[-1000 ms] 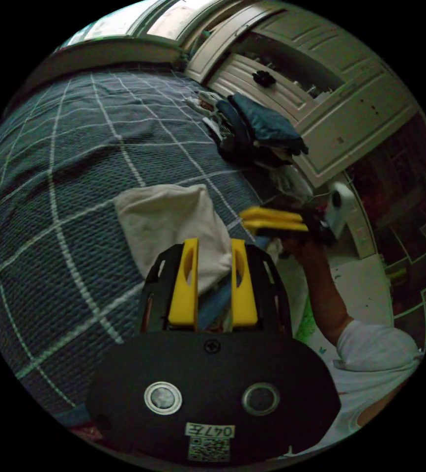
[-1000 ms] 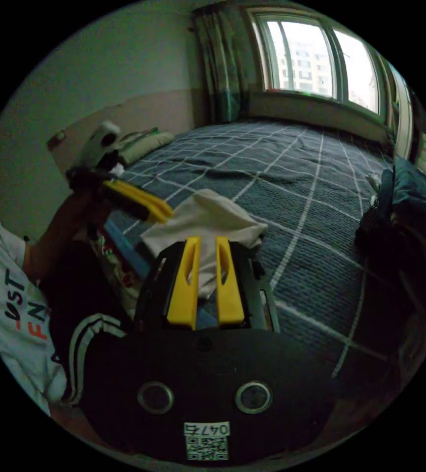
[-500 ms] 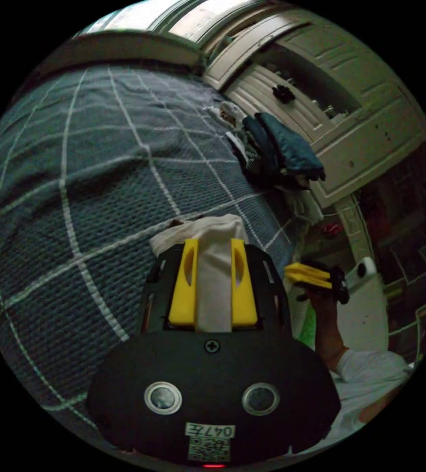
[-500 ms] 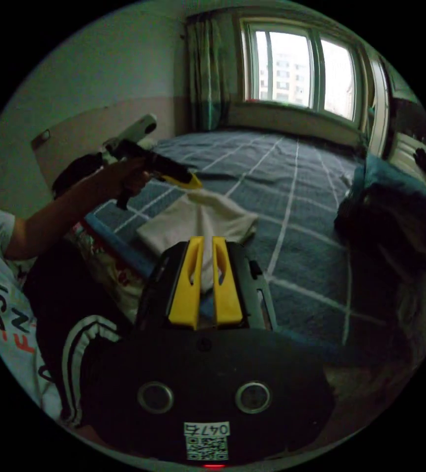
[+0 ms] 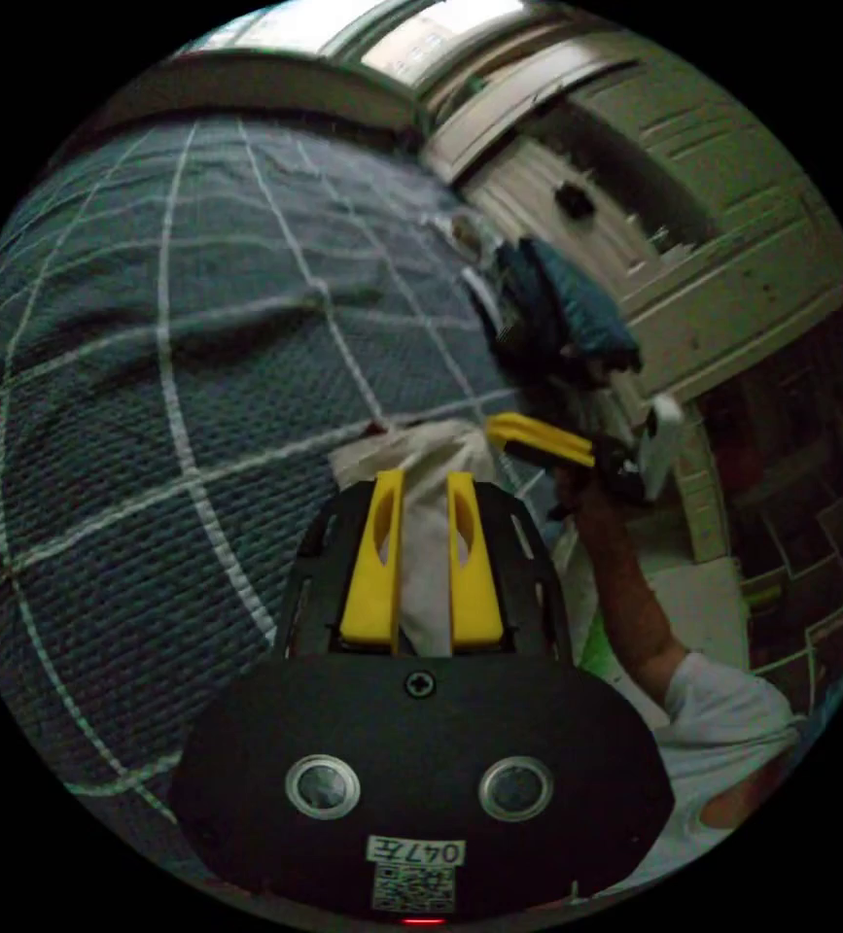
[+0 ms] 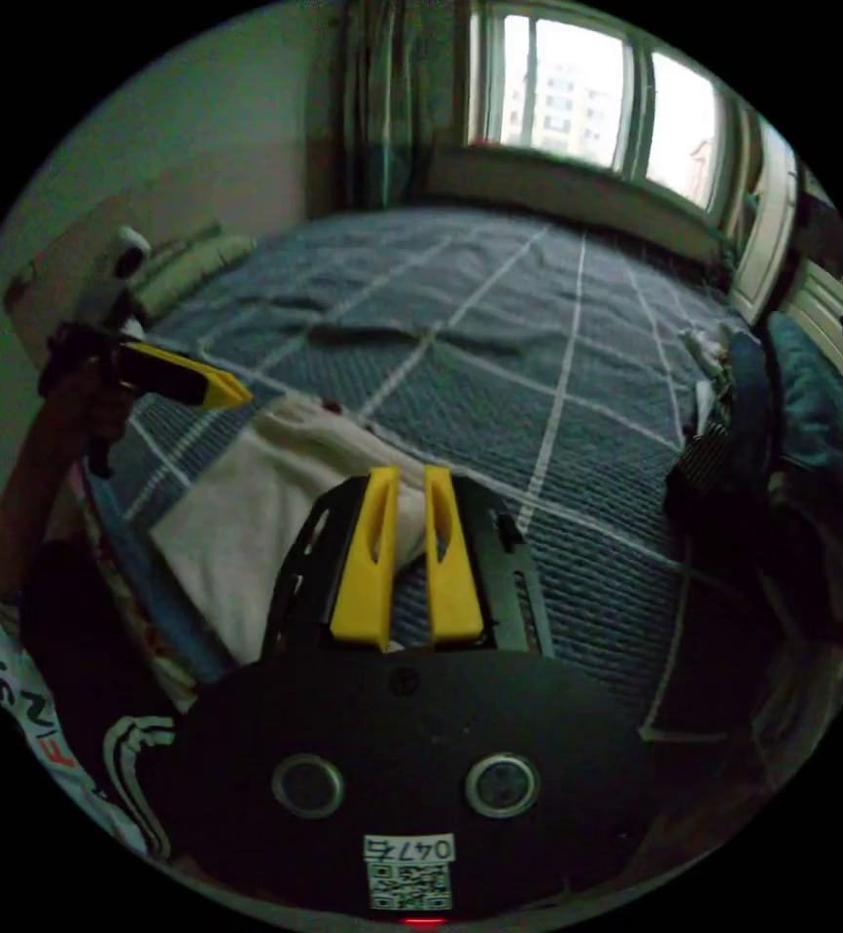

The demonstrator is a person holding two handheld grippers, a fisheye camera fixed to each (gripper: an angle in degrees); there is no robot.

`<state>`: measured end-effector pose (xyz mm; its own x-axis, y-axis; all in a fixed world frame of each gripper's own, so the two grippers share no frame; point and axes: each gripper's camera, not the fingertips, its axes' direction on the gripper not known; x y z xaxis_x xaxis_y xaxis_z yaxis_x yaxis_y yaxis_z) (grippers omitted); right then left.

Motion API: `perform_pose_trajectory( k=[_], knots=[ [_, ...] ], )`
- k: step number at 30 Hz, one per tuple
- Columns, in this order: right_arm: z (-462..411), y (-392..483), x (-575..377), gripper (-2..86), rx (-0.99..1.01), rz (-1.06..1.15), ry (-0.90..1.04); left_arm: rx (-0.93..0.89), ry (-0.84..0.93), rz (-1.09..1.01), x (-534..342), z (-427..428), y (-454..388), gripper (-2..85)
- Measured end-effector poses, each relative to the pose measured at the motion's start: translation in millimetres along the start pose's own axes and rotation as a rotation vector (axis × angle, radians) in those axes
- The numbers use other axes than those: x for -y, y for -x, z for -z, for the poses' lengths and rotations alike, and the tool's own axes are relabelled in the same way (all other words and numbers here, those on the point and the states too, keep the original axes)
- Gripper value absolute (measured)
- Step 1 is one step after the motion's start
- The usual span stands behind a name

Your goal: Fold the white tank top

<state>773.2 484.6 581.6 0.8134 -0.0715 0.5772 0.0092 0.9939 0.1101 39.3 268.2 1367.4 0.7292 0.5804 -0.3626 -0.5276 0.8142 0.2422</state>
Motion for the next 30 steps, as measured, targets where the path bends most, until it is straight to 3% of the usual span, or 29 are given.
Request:
perform_pose_trajectory(
  k=[2,5,11,19,21,30],
  knots=[
    [32.3,15.1,-16.9,4.9,0.068,-0.01,-0.132,0.03,-0.054,0.022,-8.7,34.2,1.3,9.6],
    [45.8,45.8,-49.0,5.9,0.096,0.009,-0.173,0.086,0.009,0.07,-30.7,55.3,8.8,13.7],
    [21.0,85.1,-90.1,6.5,0.046,-0.128,-0.194,-0.049,0.076,0.198,-69.9,49.3,31.3,14.4],
    [-23.6,124.1,-75.3,7.1,-0.002,-0.149,-0.217,0.304,0.102,0.155,-153.8,73.7,-16.7,16.5],
    [-43.8,130.4,-59.3,7.9,-0.038,-0.138,-0.198,0.418,0.078,0.116,-170.1,84.7,-31.4,16.3],
    [-188.7,173.3,24.1,12.5,0.013,-0.143,0.11,0.458,0.102,0.069,-224.5,144.2,-40.0,14.7]
  ],
)
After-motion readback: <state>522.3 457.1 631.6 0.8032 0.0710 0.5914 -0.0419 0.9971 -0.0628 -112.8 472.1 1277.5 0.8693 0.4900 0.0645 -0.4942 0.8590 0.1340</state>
